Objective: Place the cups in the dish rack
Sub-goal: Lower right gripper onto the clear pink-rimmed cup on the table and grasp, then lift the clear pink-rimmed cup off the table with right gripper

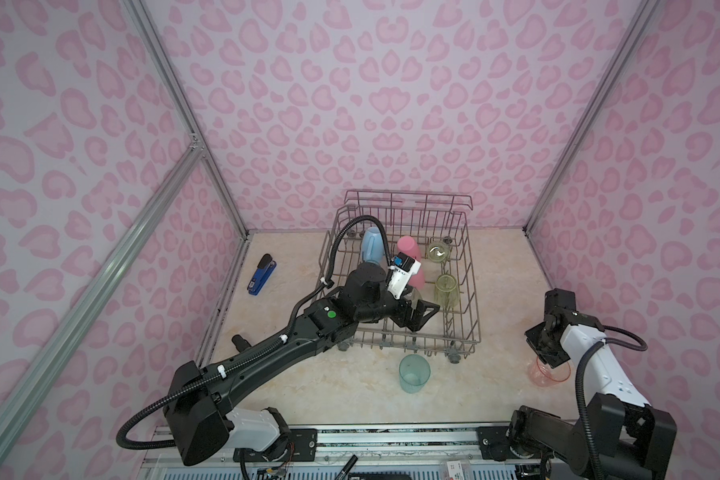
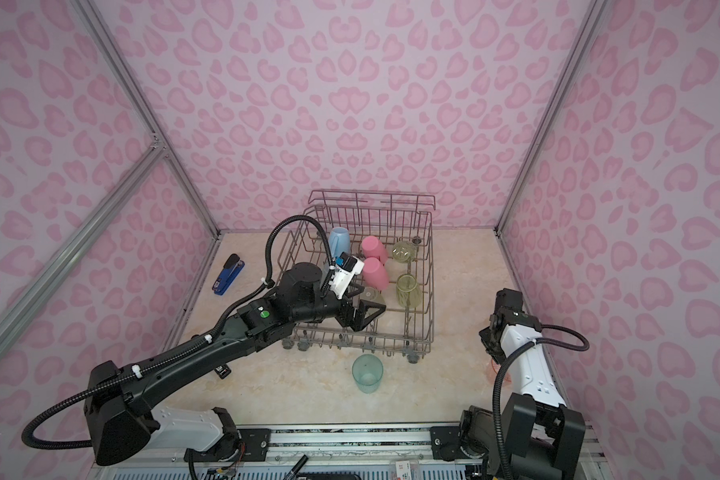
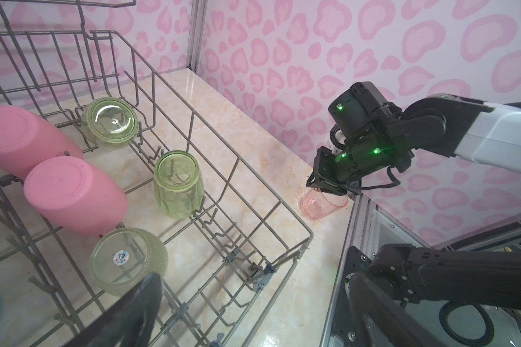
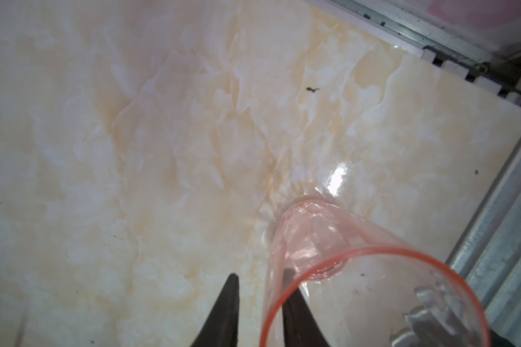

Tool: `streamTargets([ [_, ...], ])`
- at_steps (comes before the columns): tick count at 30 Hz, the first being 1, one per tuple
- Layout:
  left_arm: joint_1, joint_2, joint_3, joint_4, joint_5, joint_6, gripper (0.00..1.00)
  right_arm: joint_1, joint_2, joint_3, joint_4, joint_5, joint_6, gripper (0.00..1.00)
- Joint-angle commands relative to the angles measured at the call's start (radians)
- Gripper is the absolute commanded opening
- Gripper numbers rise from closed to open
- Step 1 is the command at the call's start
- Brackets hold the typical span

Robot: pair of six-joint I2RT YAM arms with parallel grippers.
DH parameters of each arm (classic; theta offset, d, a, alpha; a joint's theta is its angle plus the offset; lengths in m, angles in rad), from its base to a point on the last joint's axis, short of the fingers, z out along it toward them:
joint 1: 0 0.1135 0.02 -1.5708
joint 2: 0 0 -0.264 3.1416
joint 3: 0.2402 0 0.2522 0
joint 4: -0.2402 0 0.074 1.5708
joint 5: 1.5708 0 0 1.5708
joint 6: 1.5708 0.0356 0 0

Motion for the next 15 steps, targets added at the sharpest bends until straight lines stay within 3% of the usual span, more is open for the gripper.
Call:
streamTargets([
  [1,-0.001,-0.009,-0.002,0.002,-0.014,0.002,0.99,-0.002,0.002,-0.009,0.009,0.008,0.012,0.24],
  [15,-0.006,-0.019,-0.022,-0.003,-0.036,-0.003,0.99,-0.019,0.013,-0.022,0.023,-0.008,-0.007,0.19],
])
